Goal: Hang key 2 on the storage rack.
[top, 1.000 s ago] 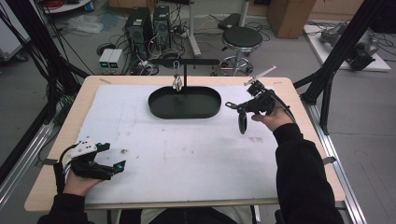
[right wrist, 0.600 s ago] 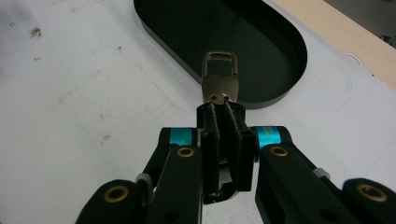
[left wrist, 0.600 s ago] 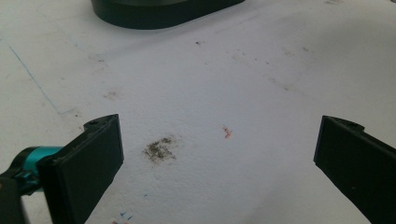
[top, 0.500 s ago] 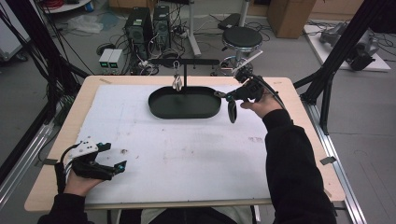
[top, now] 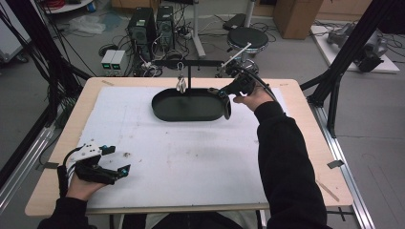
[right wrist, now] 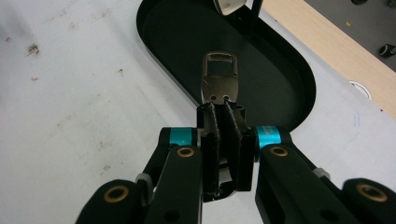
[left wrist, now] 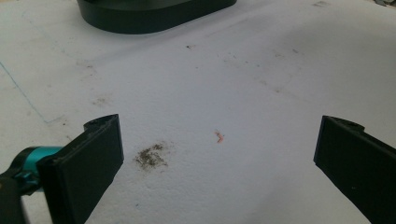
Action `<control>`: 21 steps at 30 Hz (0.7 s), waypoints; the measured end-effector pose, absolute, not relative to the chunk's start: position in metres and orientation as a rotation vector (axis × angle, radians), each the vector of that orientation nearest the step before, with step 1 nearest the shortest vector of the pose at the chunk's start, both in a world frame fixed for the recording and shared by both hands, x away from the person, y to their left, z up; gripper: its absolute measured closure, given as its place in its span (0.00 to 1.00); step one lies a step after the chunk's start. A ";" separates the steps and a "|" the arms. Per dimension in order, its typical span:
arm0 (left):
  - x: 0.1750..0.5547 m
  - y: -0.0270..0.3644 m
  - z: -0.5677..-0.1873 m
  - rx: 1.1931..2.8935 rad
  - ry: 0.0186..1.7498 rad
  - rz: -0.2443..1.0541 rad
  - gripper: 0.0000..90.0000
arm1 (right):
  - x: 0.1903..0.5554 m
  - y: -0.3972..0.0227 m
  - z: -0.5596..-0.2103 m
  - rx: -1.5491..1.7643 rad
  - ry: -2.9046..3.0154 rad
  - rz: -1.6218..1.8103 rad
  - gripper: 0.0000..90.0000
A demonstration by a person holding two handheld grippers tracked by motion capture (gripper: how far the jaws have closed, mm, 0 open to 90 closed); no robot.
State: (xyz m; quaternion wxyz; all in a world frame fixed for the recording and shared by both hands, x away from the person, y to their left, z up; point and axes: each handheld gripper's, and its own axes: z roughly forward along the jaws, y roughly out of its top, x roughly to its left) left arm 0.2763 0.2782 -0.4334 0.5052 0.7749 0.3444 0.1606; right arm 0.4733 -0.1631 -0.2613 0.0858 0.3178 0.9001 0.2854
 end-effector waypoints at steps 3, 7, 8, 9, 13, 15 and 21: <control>0.277 0.277 -0.434 1.871 0.827 0.386 0.02 | 0.477 -0.158 -0.258 0.948 2.673 0.853 0.95; 0.277 0.277 -0.433 1.862 0.823 0.389 0.02 | 0.483 -0.153 -0.258 0.951 2.662 0.877 0.95; 0.276 0.277 -0.433 1.860 0.825 0.389 0.02 | 0.485 -0.152 -0.259 0.953 2.660 0.874 0.95; 0.276 0.277 -0.433 1.859 0.824 0.391 0.02 | 0.487 -0.150 -0.260 0.956 2.659 0.872 0.95; 0.275 0.277 -0.433 1.861 0.822 0.390 0.02 | 0.496 -0.145 -0.260 0.964 2.644 0.870 0.95; 0.275 0.277 -0.433 1.864 0.823 0.387 0.02 | 0.499 -0.143 -0.259 0.965 2.635 0.886 0.95; 0.275 0.277 -0.434 1.881 0.823 0.379 0.02 | 0.503 -0.131 -0.256 0.942 2.619 0.882 0.95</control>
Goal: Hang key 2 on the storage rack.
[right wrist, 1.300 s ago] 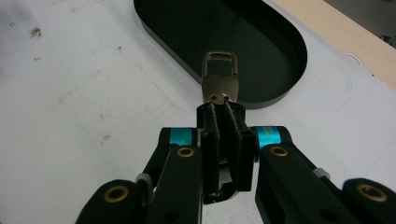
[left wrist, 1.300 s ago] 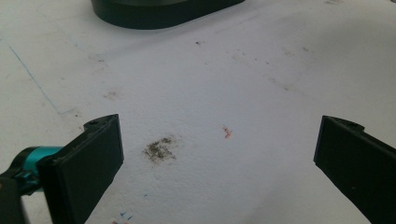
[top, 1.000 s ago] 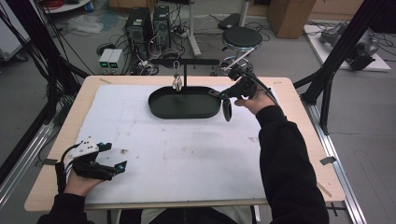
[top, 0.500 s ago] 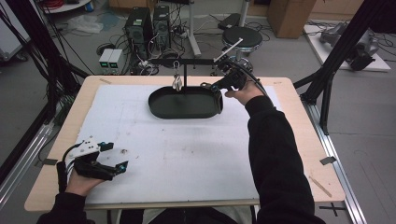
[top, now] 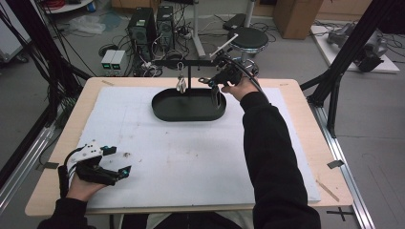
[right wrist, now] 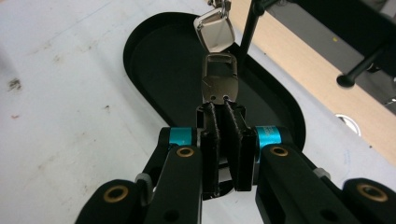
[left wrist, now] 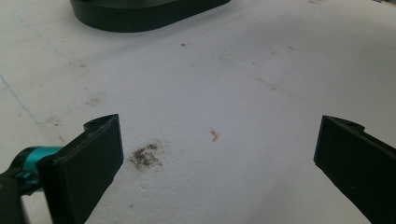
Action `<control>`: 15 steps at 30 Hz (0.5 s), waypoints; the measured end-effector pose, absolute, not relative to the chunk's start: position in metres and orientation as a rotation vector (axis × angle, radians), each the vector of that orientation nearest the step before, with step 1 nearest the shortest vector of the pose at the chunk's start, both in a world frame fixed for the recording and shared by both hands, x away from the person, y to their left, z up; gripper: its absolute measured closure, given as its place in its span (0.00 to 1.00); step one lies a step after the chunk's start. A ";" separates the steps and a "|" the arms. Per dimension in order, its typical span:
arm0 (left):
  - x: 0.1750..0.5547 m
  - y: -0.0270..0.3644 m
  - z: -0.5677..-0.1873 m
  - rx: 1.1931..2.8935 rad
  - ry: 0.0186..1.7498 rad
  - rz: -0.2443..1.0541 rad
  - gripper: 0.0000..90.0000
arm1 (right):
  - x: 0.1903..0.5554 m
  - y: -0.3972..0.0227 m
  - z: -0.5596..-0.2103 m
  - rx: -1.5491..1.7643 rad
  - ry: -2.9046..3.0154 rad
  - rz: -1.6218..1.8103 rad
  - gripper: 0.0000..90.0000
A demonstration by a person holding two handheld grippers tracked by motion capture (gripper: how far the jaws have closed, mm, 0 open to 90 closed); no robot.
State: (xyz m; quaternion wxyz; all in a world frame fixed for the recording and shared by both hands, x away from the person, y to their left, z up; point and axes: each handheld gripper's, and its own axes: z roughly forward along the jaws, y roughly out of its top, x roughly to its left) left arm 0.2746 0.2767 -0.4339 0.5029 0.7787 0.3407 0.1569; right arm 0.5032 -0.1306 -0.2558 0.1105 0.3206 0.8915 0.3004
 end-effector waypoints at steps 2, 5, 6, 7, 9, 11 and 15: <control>0.273 0.277 -0.433 1.875 0.822 0.383 0.02 | 0.505 -0.128 -0.254 0.946 2.599 0.907 0.95; 0.271 0.279 -0.433 1.871 0.826 0.389 0.02 | 0.508 -0.125 -0.251 0.947 2.575 0.921 0.95; 0.270 0.280 -0.433 1.873 0.828 0.388 0.02 | 0.509 -0.124 -0.250 0.945 2.569 0.918 0.95; 0.270 0.280 -0.434 1.873 0.829 0.389 0.02 | 0.510 -0.123 -0.250 0.940 2.563 0.921 0.95; 0.269 0.280 -0.434 1.873 0.832 0.388 0.02 | 0.512 -0.122 -0.249 0.947 2.553 0.945 0.95; 0.269 0.280 -0.434 1.875 0.833 0.389 0.02 | 0.513 -0.121 -0.248 0.950 2.545 0.955 0.95; 0.269 0.281 -0.435 1.874 0.835 0.384 0.02 | 0.517 -0.119 -0.249 0.961 2.520 0.974 0.94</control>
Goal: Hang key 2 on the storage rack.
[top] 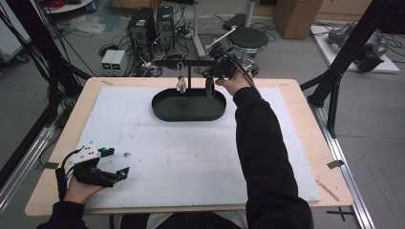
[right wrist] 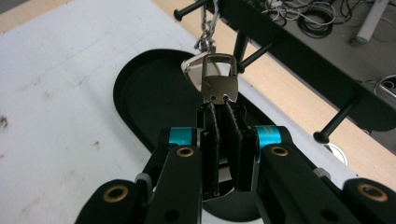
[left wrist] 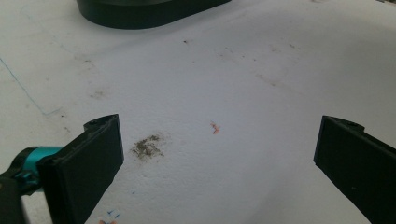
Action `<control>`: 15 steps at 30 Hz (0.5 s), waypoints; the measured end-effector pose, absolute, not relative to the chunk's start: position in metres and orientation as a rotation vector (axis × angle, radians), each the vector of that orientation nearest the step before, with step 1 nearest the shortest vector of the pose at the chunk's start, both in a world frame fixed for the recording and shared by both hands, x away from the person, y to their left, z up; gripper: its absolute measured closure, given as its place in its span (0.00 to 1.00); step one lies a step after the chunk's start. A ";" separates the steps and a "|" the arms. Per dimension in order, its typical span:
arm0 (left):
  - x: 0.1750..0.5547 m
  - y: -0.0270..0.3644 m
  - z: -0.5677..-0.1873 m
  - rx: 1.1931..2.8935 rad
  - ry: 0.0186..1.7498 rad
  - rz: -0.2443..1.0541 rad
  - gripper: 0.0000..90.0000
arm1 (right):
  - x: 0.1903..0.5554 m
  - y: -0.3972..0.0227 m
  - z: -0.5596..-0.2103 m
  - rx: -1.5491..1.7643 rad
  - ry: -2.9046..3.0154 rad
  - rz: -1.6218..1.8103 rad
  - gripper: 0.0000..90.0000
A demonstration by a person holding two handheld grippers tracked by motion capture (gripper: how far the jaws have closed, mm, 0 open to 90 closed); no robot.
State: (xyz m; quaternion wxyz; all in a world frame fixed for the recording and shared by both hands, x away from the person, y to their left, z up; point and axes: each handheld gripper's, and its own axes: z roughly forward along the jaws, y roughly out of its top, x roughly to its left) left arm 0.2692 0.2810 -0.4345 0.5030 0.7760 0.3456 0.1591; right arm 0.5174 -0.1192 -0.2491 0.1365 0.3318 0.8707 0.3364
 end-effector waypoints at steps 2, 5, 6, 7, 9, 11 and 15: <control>0.269 0.282 -0.434 1.869 0.836 0.385 0.02 | 0.519 -0.118 -0.251 0.974 2.515 0.956 0.94; 0.269 0.282 -0.435 1.870 0.836 0.382 0.02 | 0.521 -0.115 -0.255 0.972 2.487 0.886 0.94; 0.269 0.282 -0.435 1.870 0.835 0.380 0.02 | 0.522 -0.114 -0.256 0.982 2.474 0.866 0.94; 0.269 0.282 -0.435 1.870 0.834 0.380 0.02 | 0.523 -0.113 -0.257 0.983 2.467 0.862 0.94; 0.269 0.282 -0.435 1.869 0.833 0.381 0.02 | 0.525 -0.113 -0.259 0.997 2.461 0.870 0.94; 0.270 0.282 -0.435 1.868 0.836 0.382 0.02 | 0.527 -0.111 -0.261 1.001 2.460 0.853 0.94; 0.270 0.282 -0.435 1.871 0.837 0.378 0.02 | 0.531 -0.103 -0.271 1.000 2.452 0.778 0.94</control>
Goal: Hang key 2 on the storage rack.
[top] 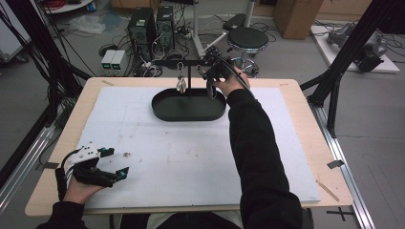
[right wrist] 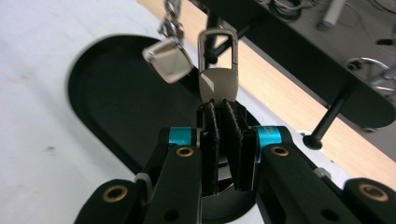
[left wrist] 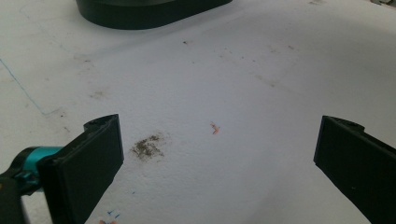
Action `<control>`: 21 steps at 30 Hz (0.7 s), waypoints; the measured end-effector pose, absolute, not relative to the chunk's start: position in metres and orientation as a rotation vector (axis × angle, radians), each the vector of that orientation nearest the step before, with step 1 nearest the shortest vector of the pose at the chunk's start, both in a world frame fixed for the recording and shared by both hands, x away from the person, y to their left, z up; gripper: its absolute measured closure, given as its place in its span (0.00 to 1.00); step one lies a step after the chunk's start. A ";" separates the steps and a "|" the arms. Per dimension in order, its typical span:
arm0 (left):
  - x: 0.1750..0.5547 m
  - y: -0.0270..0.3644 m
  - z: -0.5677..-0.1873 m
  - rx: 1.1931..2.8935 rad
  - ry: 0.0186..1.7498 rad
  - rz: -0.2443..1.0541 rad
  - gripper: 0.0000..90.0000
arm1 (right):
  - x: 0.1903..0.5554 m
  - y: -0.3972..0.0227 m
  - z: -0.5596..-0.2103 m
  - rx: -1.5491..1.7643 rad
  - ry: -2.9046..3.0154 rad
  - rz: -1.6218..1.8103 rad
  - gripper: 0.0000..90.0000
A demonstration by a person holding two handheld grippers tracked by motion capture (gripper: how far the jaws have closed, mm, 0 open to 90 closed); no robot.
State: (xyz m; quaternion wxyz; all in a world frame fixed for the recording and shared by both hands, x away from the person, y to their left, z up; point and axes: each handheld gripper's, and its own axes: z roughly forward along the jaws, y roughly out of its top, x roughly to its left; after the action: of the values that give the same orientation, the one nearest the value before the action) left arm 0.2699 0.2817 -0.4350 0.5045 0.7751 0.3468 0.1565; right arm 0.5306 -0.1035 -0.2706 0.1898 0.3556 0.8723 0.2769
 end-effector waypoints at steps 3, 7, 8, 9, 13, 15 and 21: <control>0.270 0.282 -0.435 1.870 0.835 0.375 0.02 | 0.534 -0.100 -0.277 0.997 2.438 0.765 0.94; 0.270 0.282 -0.435 1.868 0.835 0.376 0.02 | 0.538 -0.096 -0.282 1.024 2.397 0.766 0.94; 0.271 0.282 -0.435 1.868 0.836 0.378 0.02 | 0.539 -0.095 -0.283 1.041 2.390 0.770 0.94; 0.271 0.282 -0.435 1.866 0.838 0.375 0.02 | 0.540 -0.095 -0.283 1.057 2.379 0.777 0.94; 0.271 0.281 -0.435 1.867 0.836 0.375 0.02 | 0.544 -0.093 -0.288 1.116 2.328 0.819 0.93; 0.271 0.282 -0.435 1.867 0.835 0.375 0.02 | 0.545 -0.092 -0.291 1.128 2.315 0.823 0.93; 0.272 0.281 -0.435 1.871 0.827 0.375 0.02 | 0.545 -0.094 -0.292 1.137 2.302 0.825 0.91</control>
State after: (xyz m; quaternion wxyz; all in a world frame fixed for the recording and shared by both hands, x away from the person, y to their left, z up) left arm 0.2725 0.2811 -0.4352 0.5061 0.7759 0.3430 0.1556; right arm 0.5451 -0.0940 -0.2924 0.2206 0.4112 0.8326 0.2983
